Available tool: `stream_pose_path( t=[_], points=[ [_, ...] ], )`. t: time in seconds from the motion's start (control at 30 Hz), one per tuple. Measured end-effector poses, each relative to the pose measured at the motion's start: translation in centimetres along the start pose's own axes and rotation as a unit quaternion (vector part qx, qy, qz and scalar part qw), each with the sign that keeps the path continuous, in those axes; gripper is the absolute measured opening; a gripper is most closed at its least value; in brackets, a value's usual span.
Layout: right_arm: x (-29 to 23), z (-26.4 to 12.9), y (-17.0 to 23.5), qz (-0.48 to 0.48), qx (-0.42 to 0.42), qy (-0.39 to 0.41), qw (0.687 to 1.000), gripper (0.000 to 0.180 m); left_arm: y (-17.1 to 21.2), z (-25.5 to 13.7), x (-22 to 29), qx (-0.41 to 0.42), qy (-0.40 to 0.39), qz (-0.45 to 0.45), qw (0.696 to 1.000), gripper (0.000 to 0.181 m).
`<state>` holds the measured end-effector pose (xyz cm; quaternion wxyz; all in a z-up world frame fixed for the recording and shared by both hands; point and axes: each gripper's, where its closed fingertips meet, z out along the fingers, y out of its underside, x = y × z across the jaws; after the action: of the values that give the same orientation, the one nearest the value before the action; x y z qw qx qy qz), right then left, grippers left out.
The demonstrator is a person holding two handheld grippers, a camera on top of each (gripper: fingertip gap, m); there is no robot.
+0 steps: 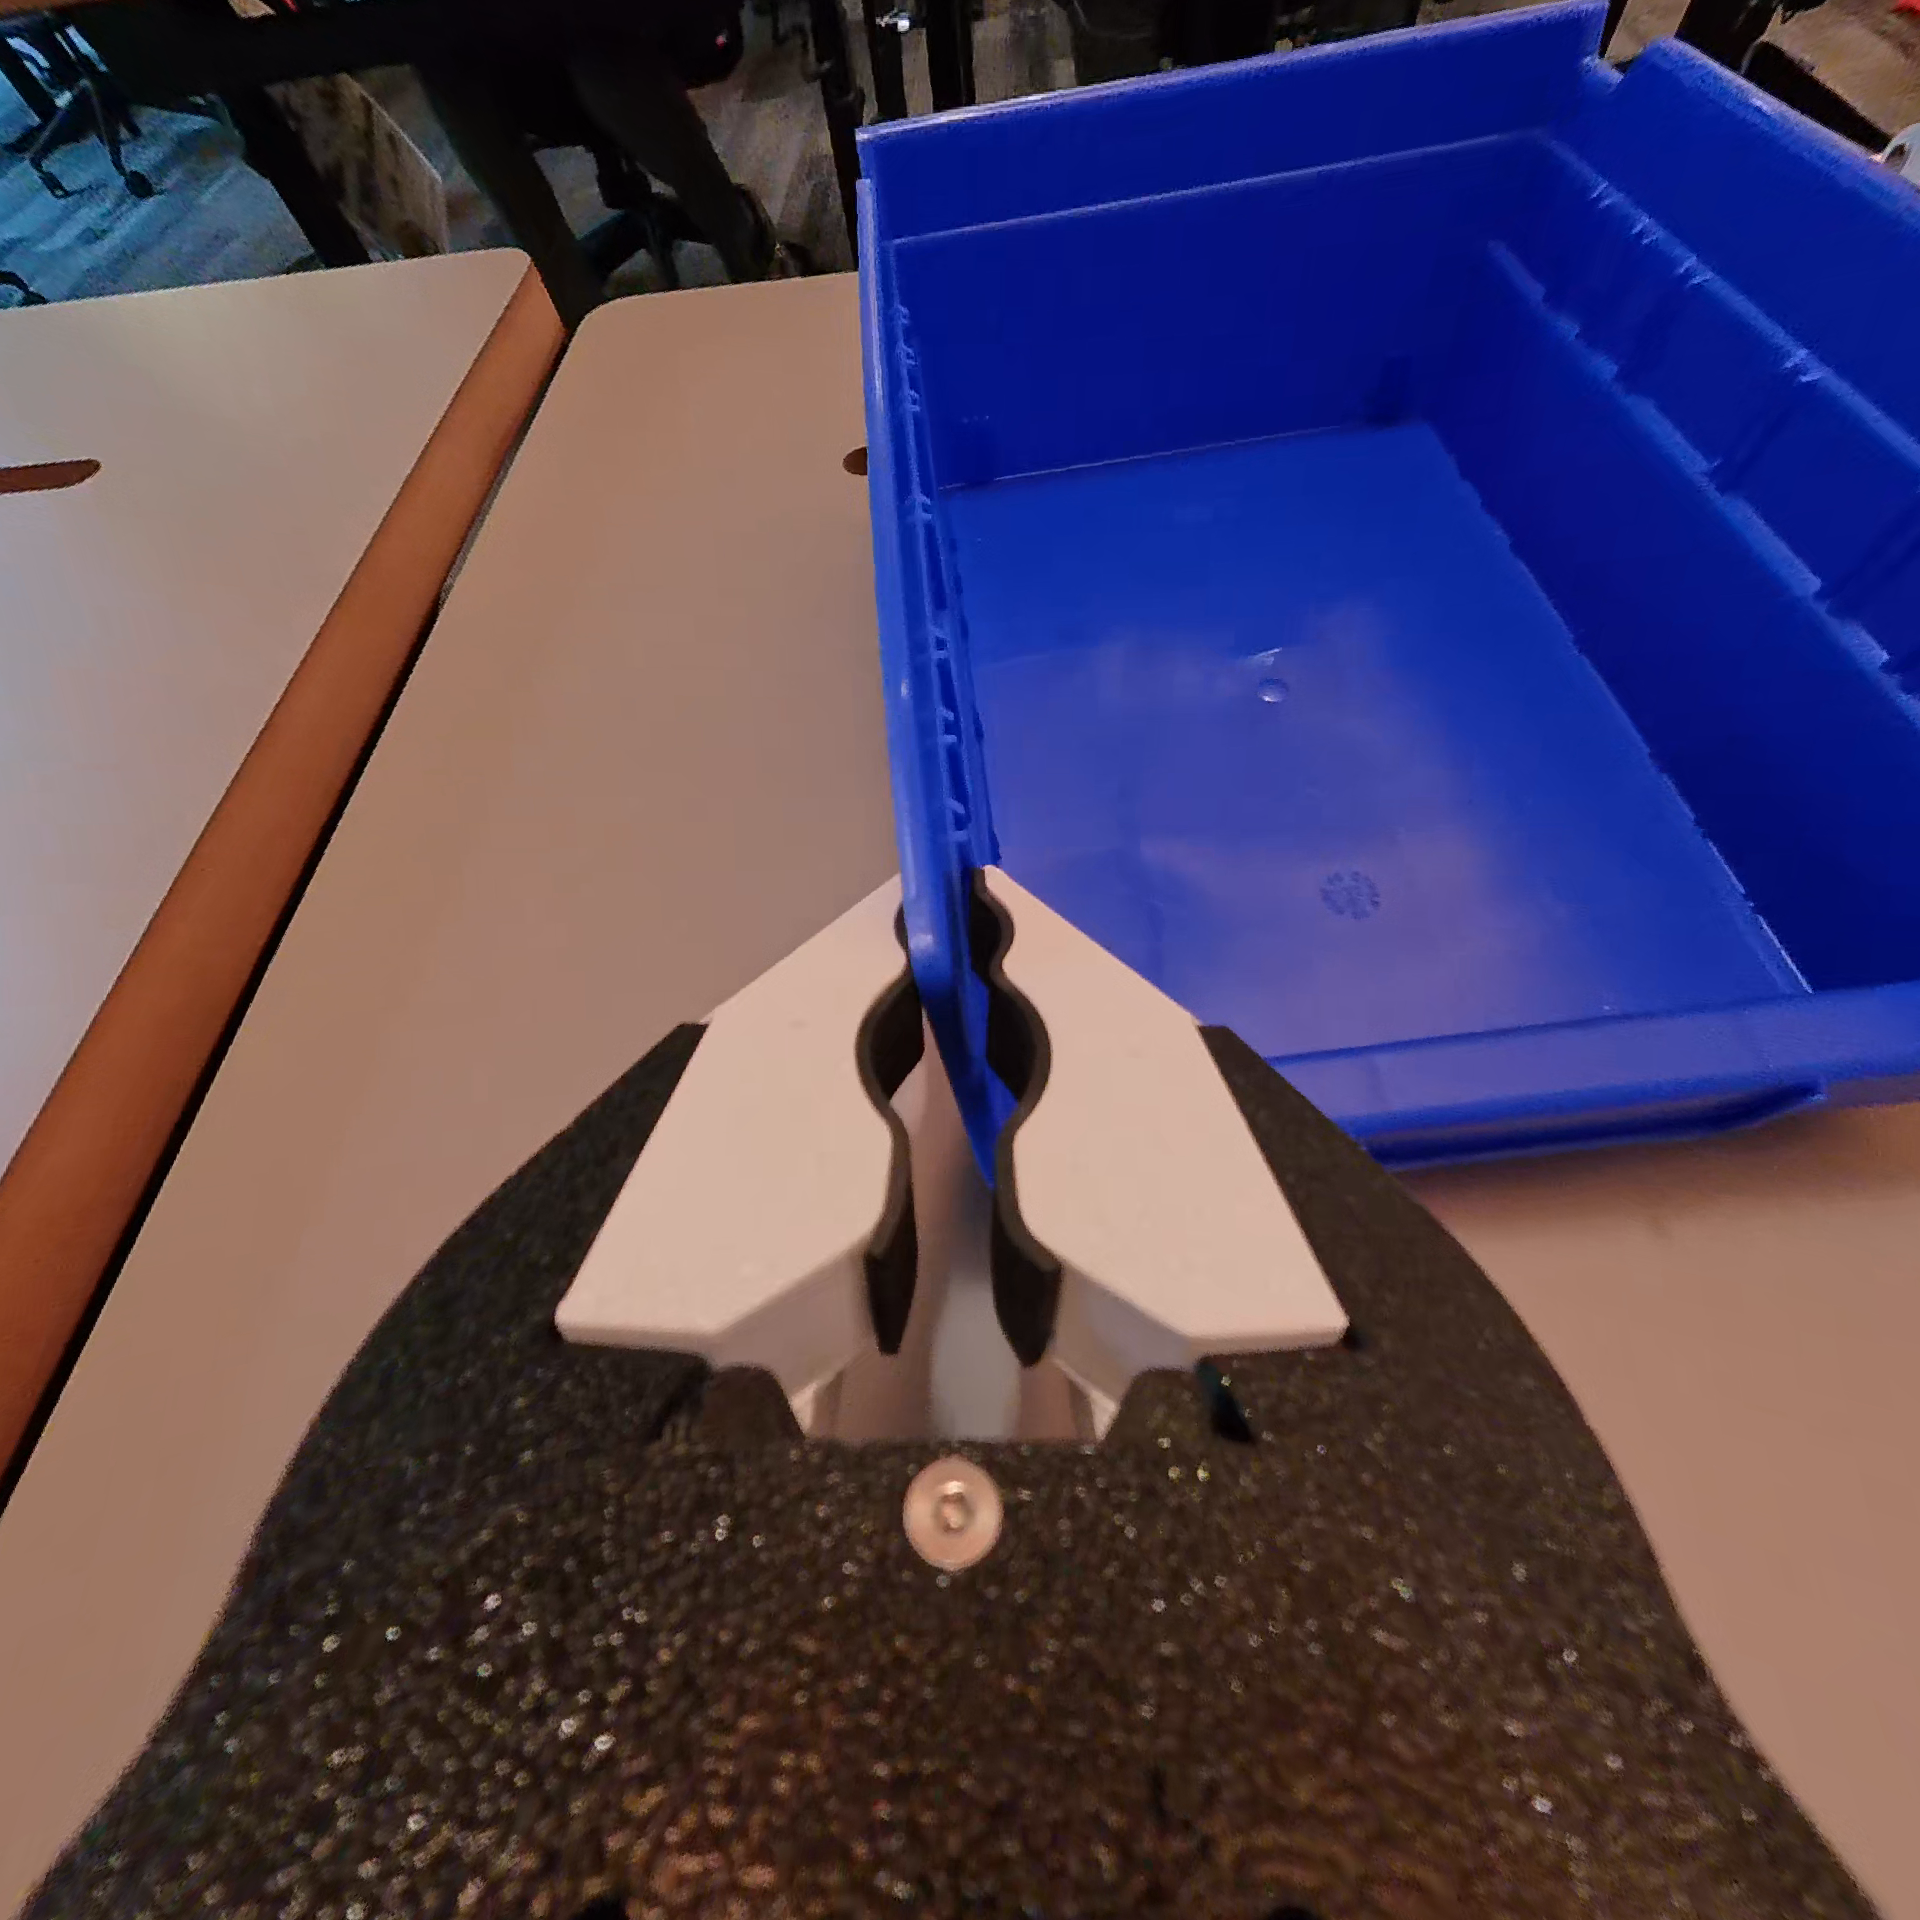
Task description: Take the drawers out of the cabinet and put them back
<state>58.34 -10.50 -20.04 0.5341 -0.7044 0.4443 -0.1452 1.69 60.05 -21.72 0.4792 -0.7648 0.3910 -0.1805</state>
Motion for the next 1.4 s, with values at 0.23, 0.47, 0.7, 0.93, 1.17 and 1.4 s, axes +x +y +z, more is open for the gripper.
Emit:
stream_pose_path(
  t=[0.23,0.47,0.7,0.93,1.17,1.4],
  points=[
    [-0.3,1.5,0.7,-0.082,-0.009,0.009,0.997,0.033,0.0,0.1,0.0,-0.001,-0.005,0.016,1.000,0.003],
    [-0.5,1.9,0.7,-0.081,0.018,0.002,0.997,0.051,0.1,-0.1,-0.1,-0.031,-0.041,0.052,0.997,0.010],
    [0.8,-3.3,-4.5,-0.208,0.135,0.084,0.965,0.106,-3.9,-2.5,-0.1,0.002,-0.065,0.104,0.992,0.037],
    [-6.0,-17.9,-12.0,-0.471,0.342,0.287,0.761,0.117,-9.9,-6.0,6.5,0.053,0.067,0.165,0.983,0.023],
    [-15.5,-17.6,-8.2,-0.461,0.318,0.138,0.817,0.095,-13.5,-8.9,19.1,0.029,0.262,0.284,0.922,0.000],
    [-29.2,-17.9,0.8,-0.292,0.290,-0.138,0.901,0.084,-17.1,-11.6,27.8,-0.046,0.376,0.417,0.826,0.000]
  ],
)
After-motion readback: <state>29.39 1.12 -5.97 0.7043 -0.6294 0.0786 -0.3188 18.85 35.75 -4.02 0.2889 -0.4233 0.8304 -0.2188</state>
